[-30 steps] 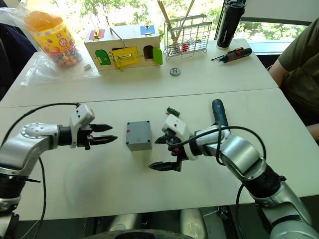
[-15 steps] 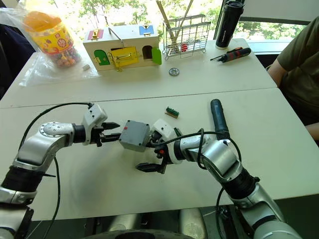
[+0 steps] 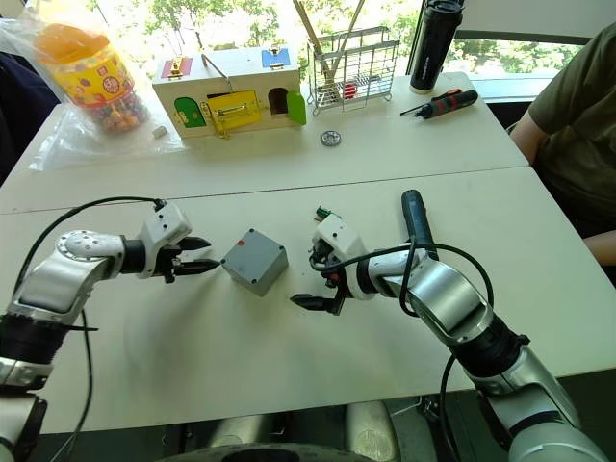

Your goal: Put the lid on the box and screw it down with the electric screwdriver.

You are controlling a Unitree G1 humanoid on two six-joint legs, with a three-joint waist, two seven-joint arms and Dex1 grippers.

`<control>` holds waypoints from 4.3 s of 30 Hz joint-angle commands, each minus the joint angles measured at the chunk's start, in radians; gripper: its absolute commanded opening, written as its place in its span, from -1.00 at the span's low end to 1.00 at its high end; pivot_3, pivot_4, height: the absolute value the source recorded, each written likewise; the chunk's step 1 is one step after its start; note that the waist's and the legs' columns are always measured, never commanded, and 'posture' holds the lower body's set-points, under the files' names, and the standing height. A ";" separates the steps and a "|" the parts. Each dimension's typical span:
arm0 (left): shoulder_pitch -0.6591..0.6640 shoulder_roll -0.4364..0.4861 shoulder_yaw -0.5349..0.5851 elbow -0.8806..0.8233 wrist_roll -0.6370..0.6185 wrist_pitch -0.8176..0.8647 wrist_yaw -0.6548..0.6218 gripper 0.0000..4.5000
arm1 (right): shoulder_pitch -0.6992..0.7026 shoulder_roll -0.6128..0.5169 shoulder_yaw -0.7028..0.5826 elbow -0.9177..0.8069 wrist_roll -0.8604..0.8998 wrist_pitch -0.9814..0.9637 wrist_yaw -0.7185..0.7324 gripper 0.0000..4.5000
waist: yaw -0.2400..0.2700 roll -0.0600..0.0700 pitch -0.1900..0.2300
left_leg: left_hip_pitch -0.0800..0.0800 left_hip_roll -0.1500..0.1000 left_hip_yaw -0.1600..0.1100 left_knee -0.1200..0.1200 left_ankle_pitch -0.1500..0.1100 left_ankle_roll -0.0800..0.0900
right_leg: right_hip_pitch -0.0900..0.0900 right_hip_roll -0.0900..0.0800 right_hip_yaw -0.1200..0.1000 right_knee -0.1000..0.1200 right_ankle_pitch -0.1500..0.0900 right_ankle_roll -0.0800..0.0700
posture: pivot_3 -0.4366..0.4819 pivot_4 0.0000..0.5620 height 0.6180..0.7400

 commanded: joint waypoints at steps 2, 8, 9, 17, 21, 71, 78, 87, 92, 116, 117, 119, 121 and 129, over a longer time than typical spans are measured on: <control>0.061 0.036 0.056 -0.134 -0.091 0.080 -0.059 0.19 | -0.053 0.028 0.028 0.083 -0.068 -0.128 0.031 0.99 | 0.001 0.000 0.000 | 0.000 0.000 0.000 0.000 0.000 0.000 | 0.000 0.000 0.000 0.000 0.000 0.000 | -0.05 -0.47 1.00; 0.090 -0.015 0.052 -0.230 -0.129 0.155 -0.004 0.19 | -0.084 0.083 0.066 0.185 -0.115 -0.237 0.092 0.99 | 0.012 0.000 0.000 | 0.000 -0.001 0.000 0.003 0.000 0.000 | 0.002 -0.001 0.000 0.000 0.000 0.000 | -0.05 -0.47 1.00; 0.088 -0.025 0.050 -0.228 -0.124 0.152 0.008 0.19 | -0.084 0.089 0.069 0.192 -0.119 -0.249 0.102 0.99 | 0.011 0.000 0.000 | 0.000 -0.001 0.000 0.003 0.000 0.000 | 0.002 -0.001 0.000 0.000 0.000 0.000 | -0.05 -0.47 1.00; 0.046 -0.092 0.031 -0.173 -0.079 0.106 0.081 0.19 | -0.040 0.099 0.065 0.106 -0.089 -0.202 0.155 0.99 | 0.009 0.000 0.000 | 0.000 -0.001 0.000 0.003 0.000 0.000 | 0.002 0.001 0.000 0.000 0.000 0.000 | -0.05 -0.47 1.00; 0.032 -0.105 0.029 -0.145 -0.066 0.087 0.084 0.19 | -0.013 0.103 0.059 0.057 -0.085 -0.161 0.143 0.99 | 0.009 0.000 0.000 | 0.000 -0.001 -0.001 0.003 0.000 0.000 | 0.002 0.001 0.000 0.000 0.000 0.000 | -0.05 -0.47 1.00; -0.208 -0.095 0.006 -0.268 -0.187 0.198 0.018 0.19 | -0.200 0.176 -0.283 0.744 -0.187 -0.525 0.053 0.55 | -0.018 -0.001 0.000 | 0.000 -0.001 0.001 0.002 0.000 -0.001 | 0.001 0.001 0.000 0.001 0.000 0.000 | -0.05 -0.47 1.00; -0.200 -0.092 0.011 -0.252 -0.177 0.181 0.020 0.19 | -0.199 0.198 -0.289 0.760 -0.196 -0.529 0.048 0.55 | -0.019 -0.001 0.000 | 0.000 -0.001 0.001 0.002 0.000 -0.001 | 0.001 0.001 0.000 0.001 0.000 0.000 | -0.05 -0.47 1.00; -0.190 -0.099 0.006 -0.272 -0.192 0.191 0.026 0.19 | -0.203 0.225 -0.289 0.784 -0.214 -0.543 0.032 0.05 | -0.019 -0.001 0.000 | 0.000 -0.001 0.001 0.002 0.000 -0.001 | 0.001 0.001 0.000 0.001 0.000 0.000 | -0.05 -0.47 1.00; -0.179 -0.096 0.005 -0.271 -0.189 0.185 0.027 0.19 | -0.199 0.230 -0.295 0.779 -0.216 -0.545 0.031 -0.98 | -0.019 -0.001 0.000 | 0.000 -0.001 0.001 0.002 0.000 -0.001 | 0.001 0.001 0.000 0.001 0.000 0.000 | -0.05 -0.47 1.00; -0.173 -0.091 0.023 -0.235 -0.191 0.176 0.026 0.19 | -0.192 0.218 -0.369 0.568 -0.128 -0.419 0.030 -0.98 | -0.019 -0.001 0.000 | 0.000 -0.001 0.001 0.002 0.000 -0.001 | 0.001 0.001 0.000 0.001 0.000 0.000 | -0.05 -0.47 1.00; -0.172 -0.080 0.033 -0.231 -0.196 0.179 0.020 0.19 | -0.191 0.221 -0.367 0.526 -0.112 -0.393 0.038 -0.98 | -0.019 -0.001 0.000 | 0.000 -0.001 0.001 0.002 0.000 -0.001 | 0.001 0.001 0.000 0.001 0.000 0.000 | -0.05 -0.47 1.00; -0.163 -0.047 0.050 -0.228 -0.200 0.183 0.002 0.19 | -0.180 0.230 -0.351 0.447 -0.084 -0.347 0.054 -0.98 | -0.020 -0.001 0.000 | 0.000 -0.001 0.001 0.001 0.000 -0.001 | 0.001 0.001 0.000 0.001 0.000 0.000 | -0.05 -0.47 1.00; -0.143 -0.002 0.065 -0.225 -0.202 0.180 -0.024 0.19 | -0.159 0.247 -0.319 0.364 -0.055 -0.299 0.065 -0.98 | -0.023 -0.001 0.000 | 0.000 0.000 0.000 0.001 0.000 -0.001 | 0.000 0.001 0.000 0.002 0.000 0.000 | -0.05 -0.47 1.00; -0.094 0.058 0.080 -0.229 -0.205 0.180 -0.056 0.19 | -0.076 0.318 -0.194 0.246 -0.045 -0.244 0.044 -0.98 | -0.011 -0.001 0.000 | 0.000 -0.001 -0.001 0.002 0.000 -0.001 | 0.000 0.001 0.000 0.003 0.000 0.000 | -0.05 -0.47 1.00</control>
